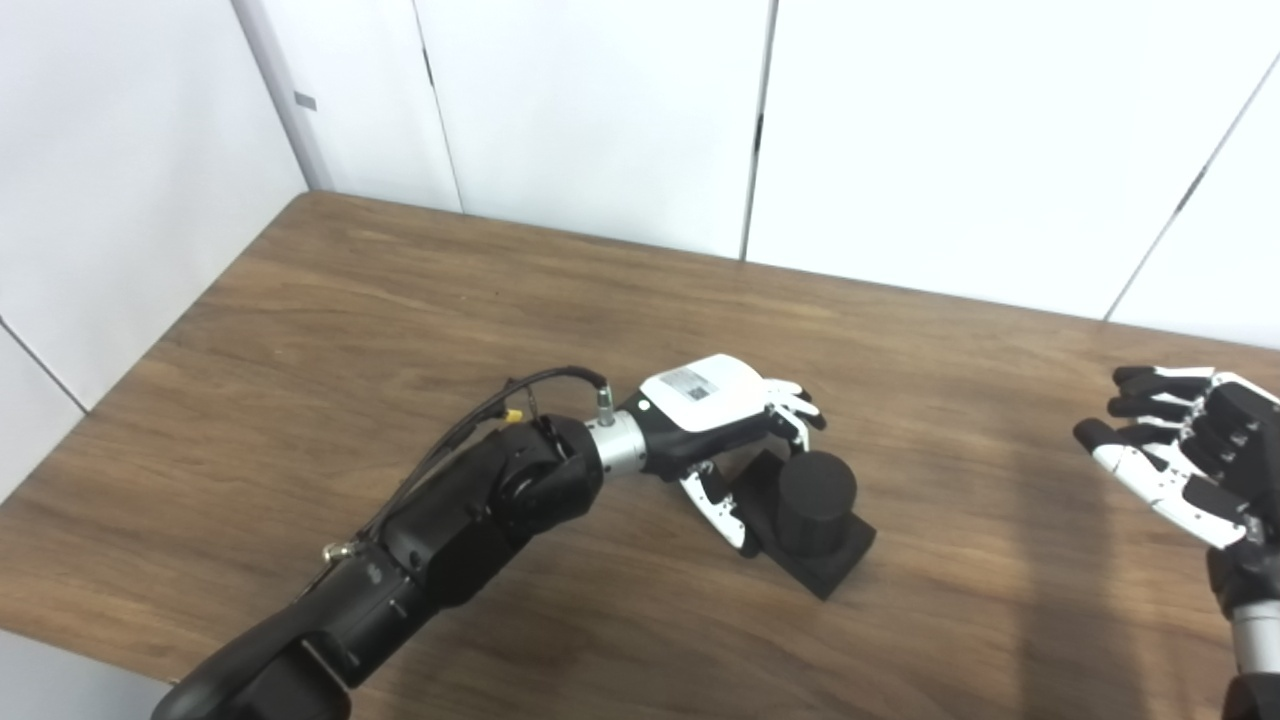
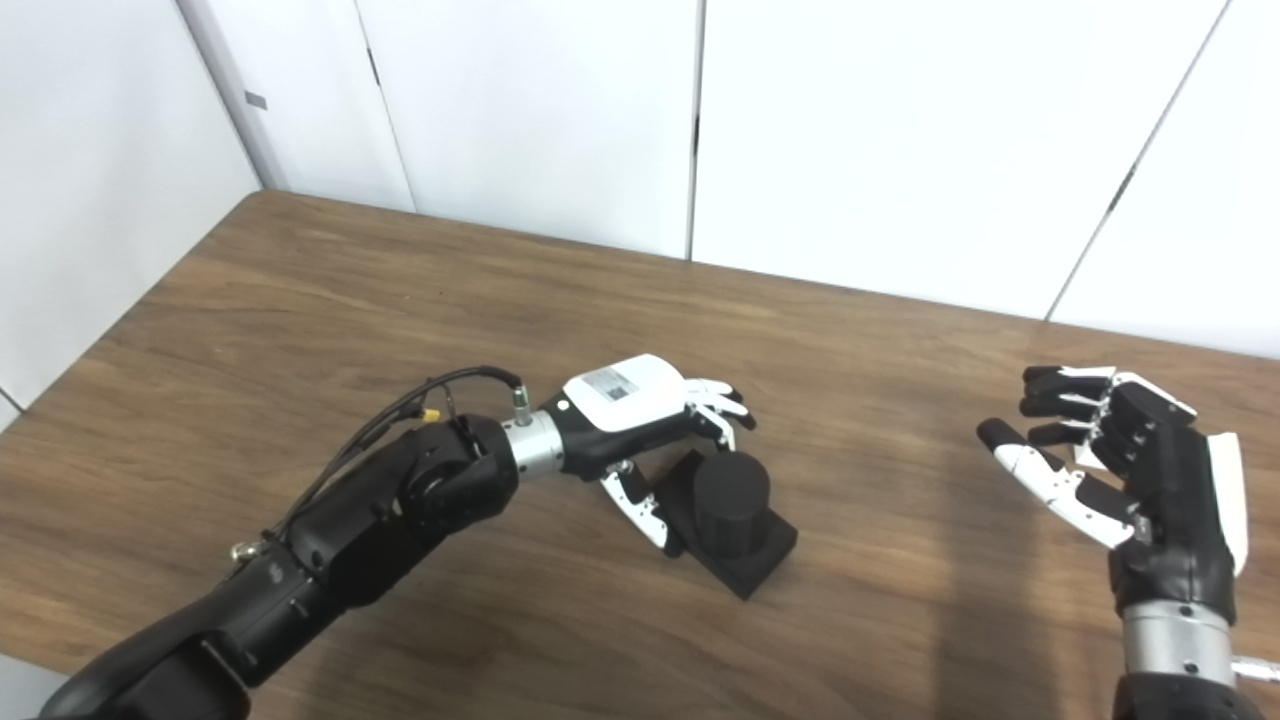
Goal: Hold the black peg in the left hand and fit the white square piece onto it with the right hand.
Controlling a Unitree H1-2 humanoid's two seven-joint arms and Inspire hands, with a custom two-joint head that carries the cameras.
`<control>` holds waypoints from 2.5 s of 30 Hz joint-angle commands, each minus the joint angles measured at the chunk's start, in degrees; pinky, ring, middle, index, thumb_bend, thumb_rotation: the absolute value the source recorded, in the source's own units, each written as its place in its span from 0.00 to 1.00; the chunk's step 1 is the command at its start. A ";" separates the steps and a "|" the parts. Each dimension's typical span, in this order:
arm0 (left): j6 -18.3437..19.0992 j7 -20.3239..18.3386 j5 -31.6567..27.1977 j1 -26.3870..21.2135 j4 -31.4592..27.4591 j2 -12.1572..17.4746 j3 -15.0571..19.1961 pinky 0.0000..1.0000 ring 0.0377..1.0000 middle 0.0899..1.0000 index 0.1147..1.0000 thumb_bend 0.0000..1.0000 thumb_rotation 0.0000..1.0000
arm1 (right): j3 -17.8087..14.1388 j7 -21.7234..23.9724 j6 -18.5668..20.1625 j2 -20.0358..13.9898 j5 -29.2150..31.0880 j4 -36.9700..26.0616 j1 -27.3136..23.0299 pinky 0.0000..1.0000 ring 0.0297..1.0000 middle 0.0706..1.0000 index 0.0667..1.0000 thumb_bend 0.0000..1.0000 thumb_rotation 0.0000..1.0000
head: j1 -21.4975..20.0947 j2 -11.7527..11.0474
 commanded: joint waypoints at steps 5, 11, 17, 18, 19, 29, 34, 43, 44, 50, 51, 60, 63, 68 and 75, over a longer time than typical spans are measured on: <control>-1.76 -2.14 1.86 0.73 0.57 -0.92 -3.45 0.75 0.93 0.87 0.42 0.52 0.08 | 0.07 -0.14 -2.92 -0.94 -0.79 -2.31 -1.26 0.50 0.58 0.62 0.46 0.50 0.12 | -3.38 0.68; -2.66 -3.04 1.50 0.74 0.55 1.57 -3.32 0.77 0.93 0.87 0.42 0.52 0.07 | 0.56 -0.64 -4.53 -0.99 -1.72 -1.54 -1.27 0.49 0.58 0.62 0.46 0.50 0.12 | -13.23 1.08; -4.75 -3.51 0.85 0.50 1.85 4.96 -3.12 0.76 0.90 0.84 0.42 0.52 0.07 | 1.62 -1.22 -6.29 -0.10 -3.41 0.47 -2.92 0.50 0.58 0.60 0.46 0.50 0.12 | -23.51 -0.21; -5.10 -3.53 0.69 0.47 2.23 5.38 -3.08 0.76 0.90 0.84 0.42 0.52 0.07 | 1.87 -1.16 -6.18 -0.24 -3.99 0.58 -3.48 0.50 0.58 0.60 0.46 0.50 0.12 | -24.61 -0.45; -5.39 -3.52 0.57 0.45 2.49 5.65 -3.06 0.76 0.89 0.84 0.42 0.52 0.07 | 2.06 -1.16 -6.08 -0.32 -4.40 0.63 -3.84 0.49 0.58 0.61 0.46 0.50 0.12 | -24.96 -0.53; -7.87 -3.28 1.39 0.20 4.38 7.95 -3.09 0.75 0.89 0.83 0.42 0.52 0.07 | 2.34 0.63 -4.50 -4.98 -7.70 1.12 -11.65 0.44 0.57 0.61 0.46 0.50 0.12 | -32.39 -2.74; -9.10 -2.16 1.31 0.50 5.76 8.42 -2.86 0.73 0.88 0.81 0.42 0.52 0.06 | 2.46 2.31 -2.60 -9.16 -10.59 2.70 -15.76 0.43 0.55 0.61 0.46 0.50 0.13 | -35.02 -3.96; -9.60 0.46 -0.85 0.78 6.17 9.89 -4.29 0.73 0.86 0.80 0.42 0.52 0.06 | 2.54 5.05 0.25 -17.41 -15.19 10.89 -23.05 0.43 0.53 0.60 0.46 0.51 0.13 | -37.27 -5.48; -9.60 0.67 -1.05 0.77 6.07 10.01 -4.43 0.73 0.86 0.80 0.42 0.52 0.06 | 3.52 6.11 0.88 -19.02 -16.96 11.88 -23.61 0.44 0.55 0.62 0.46 0.51 0.13 | -37.30 -5.55; -9.54 0.07 -1.37 0.73 5.29 10.37 -4.41 0.73 0.86 0.80 0.42 0.52 0.06 | 9.43 9.92 -0.88 -28.10 -25.93 20.40 -26.93 0.56 0.66 0.70 0.46 0.51 0.14 | -37.07 -5.48; -9.50 -0.02 -1.44 0.83 5.06 10.41 -4.26 0.72 0.87 0.80 0.42 0.52 0.06 | 10.09 10.13 -1.05 -28.88 -26.78 21.73 -27.54 0.56 0.67 0.70 0.46 0.51 0.14 | -37.07 -5.48; -9.40 -0.23 -1.62 1.50 4.17 10.80 -3.70 0.71 0.86 0.80 0.42 0.52 0.06 | 13.87 13.81 -2.18 -32.74 -29.01 32.18 -32.83 0.61 0.71 0.71 0.46 0.51 0.15 | -36.74 -5.20; -9.43 -0.01 -1.69 1.71 4.16 10.83 -3.58 0.71 0.86 0.80 0.42 0.52 0.06 | 14.86 15.55 -2.10 -33.27 -29.12 33.68 -33.72 0.62 0.72 0.72 0.46 0.51 0.15 | -36.83 -5.79; -9.32 -0.27 -1.61 1.91 4.11 10.79 -3.33 0.71 0.85 0.80 0.42 0.52 0.06 | 17.23 20.37 -1.19 -34.29 -30.05 35.93 -35.85 0.73 0.81 0.78 0.69 0.65 0.30 | -36.56 -6.01; -9.18 -0.87 -1.83 2.16 3.83 10.81 -3.00 0.72 0.85 0.80 0.42 0.52 0.06 | 19.73 26.51 0.39 -35.23 -30.82 38.21 -38.64 0.87 0.88 0.85 0.77 0.70 0.39 | -36.00 -6.42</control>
